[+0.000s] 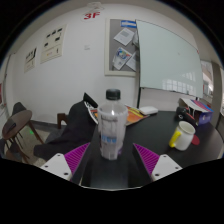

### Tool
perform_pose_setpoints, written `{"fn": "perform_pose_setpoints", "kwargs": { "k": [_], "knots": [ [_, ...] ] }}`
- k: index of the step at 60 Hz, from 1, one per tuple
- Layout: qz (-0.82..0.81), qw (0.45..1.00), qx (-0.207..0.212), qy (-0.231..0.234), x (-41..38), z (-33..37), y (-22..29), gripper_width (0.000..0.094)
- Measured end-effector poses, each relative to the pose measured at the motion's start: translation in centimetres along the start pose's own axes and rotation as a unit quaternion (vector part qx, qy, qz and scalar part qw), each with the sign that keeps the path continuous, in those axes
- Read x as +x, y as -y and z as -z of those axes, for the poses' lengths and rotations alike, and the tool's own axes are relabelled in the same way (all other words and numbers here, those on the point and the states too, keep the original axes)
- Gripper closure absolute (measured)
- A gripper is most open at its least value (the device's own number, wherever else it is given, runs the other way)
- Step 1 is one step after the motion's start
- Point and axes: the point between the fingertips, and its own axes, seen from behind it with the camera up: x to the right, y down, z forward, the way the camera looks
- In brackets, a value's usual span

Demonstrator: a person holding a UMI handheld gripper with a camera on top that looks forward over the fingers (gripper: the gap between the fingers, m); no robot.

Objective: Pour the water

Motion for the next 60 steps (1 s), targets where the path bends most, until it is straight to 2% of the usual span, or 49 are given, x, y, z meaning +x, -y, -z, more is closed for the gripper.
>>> {"fn": "perform_pose_setpoints", "kwargs": {
  "k": [10,14,15,18,28,31,40,46,50,55,60],
  "knots": [
    [-0.004,0.999,0.03,-0.01,-0.4,-5.6,2.8,0.011],
    [-0.008,0.999,0.038,-0.01,-0.4,-7.0,3.1,0.0172],
    [-0.008,0.999,0.039,-0.008,-0.4,-7.2,3.2,0.0249],
    [-0.004,0.999,0.048,-0.006,-0.4,-7.6,3.5,0.0385],
    [-0.006,0.998,0.062,0.005,-0.6,-7.7,3.8,0.0474],
    [-0.002,0.998,0.063,0.012,-0.9,-7.8,3.8,0.053],
    [-0.002,0.997,0.071,0.036,-1.4,-7.1,4.5,0.0544],
    [-0.048,0.992,0.093,0.074,-1.8,-5.1,7.5,0.0544],
    [-0.115,0.98,0.108,0.117,-1.8,-3.2,10.6,0.0544],
    [-0.23,0.945,0.134,0.192,-0.9,-0.8,15.1,0.0545],
    [-0.345,0.886,0.159,0.265,0.8,1.5,19.5,0.0545]
  ]
}}
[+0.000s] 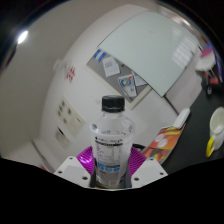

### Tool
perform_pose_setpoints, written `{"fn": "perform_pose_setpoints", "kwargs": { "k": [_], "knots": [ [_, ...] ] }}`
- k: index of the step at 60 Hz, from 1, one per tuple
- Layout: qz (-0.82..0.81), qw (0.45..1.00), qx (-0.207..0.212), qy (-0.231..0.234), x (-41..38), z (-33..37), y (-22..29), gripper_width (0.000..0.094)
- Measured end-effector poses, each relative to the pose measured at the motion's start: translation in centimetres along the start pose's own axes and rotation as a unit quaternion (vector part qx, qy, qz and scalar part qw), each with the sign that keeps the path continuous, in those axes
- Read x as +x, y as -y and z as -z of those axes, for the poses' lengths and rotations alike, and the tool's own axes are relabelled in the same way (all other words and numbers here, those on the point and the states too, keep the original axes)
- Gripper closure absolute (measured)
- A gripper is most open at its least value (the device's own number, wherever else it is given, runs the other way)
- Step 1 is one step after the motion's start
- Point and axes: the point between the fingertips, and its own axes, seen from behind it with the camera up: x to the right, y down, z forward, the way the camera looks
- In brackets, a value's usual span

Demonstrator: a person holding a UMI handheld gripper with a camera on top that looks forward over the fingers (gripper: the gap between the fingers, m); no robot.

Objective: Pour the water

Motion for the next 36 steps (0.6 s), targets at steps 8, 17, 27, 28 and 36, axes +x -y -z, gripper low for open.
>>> {"fn": "perform_pose_setpoints", "kwargs": {
  "k": [8,17,27,28,36],
  "knots": [
    [-0.238,0.963,0.051,0.112,-0.7,2.1,7.6,0.0547],
    [-0.473,0.857,0.12,0.166,5.3,4.2,12.6,0.0547],
    [-0.614,0.757,0.164,0.152,12.6,5.2,12.2,0.0548],
    [-0.622,0.75,0.166,0.149,13.2,5.3,12.0,0.0544],
    [-0.641,0.738,0.161,0.135,14.2,6.5,10.1,0.0544]
  ]
}}
